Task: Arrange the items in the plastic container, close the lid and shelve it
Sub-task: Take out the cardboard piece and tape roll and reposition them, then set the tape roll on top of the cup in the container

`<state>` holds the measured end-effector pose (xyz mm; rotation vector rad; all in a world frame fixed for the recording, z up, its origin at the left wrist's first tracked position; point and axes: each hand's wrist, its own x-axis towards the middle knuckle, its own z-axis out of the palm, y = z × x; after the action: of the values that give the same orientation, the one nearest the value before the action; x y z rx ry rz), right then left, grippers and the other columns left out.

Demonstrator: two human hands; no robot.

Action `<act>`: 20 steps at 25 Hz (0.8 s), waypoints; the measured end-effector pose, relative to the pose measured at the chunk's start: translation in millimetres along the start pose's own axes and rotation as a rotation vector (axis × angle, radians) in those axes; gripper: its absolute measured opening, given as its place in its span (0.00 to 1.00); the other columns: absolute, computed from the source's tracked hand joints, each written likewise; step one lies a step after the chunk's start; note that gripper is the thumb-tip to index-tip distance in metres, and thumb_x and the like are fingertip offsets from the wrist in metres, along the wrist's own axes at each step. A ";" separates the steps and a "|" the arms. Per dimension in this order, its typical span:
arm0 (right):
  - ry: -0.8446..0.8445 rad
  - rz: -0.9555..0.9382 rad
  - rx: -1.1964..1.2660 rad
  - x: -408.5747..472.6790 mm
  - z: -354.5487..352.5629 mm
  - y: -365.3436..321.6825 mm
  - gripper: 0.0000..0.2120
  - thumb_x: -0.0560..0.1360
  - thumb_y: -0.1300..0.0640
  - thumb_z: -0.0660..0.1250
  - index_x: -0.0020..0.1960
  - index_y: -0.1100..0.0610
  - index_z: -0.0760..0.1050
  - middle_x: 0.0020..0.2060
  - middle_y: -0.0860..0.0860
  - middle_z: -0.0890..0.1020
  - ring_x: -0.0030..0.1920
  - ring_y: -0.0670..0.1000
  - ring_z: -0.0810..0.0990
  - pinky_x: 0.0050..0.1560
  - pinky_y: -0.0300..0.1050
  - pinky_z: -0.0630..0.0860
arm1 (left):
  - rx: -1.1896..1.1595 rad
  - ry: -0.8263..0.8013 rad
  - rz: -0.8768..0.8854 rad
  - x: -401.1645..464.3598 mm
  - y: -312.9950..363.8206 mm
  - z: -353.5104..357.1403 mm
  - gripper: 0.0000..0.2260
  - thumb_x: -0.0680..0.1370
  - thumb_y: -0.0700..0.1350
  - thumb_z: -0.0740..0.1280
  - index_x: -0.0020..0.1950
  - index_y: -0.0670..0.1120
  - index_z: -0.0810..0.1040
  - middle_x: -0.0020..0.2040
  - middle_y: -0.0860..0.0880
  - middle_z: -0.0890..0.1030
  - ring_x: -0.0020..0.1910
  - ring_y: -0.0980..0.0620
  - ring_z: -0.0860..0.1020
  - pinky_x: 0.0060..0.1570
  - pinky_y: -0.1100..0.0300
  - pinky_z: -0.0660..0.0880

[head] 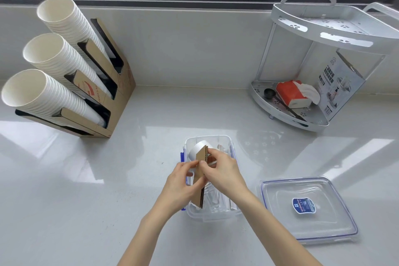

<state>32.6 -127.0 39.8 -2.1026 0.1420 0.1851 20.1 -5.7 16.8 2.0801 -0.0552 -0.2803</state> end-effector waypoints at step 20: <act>-0.243 0.016 -0.177 16.8 20.7 12.9 0.20 0.74 0.58 0.59 0.67 0.57 0.68 0.55 0.56 0.81 0.56 0.53 0.78 0.53 0.42 0.73 | 0.349 0.167 0.050 4.5 -35.6 16.4 0.23 0.75 0.42 0.63 0.69 0.49 0.64 0.61 0.48 0.67 0.61 0.50 0.65 0.48 0.66 0.65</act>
<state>45.3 -116.3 15.3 -2.2346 -0.0040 0.4758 18.2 -2.4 -22.5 2.4379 -0.0583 -0.0675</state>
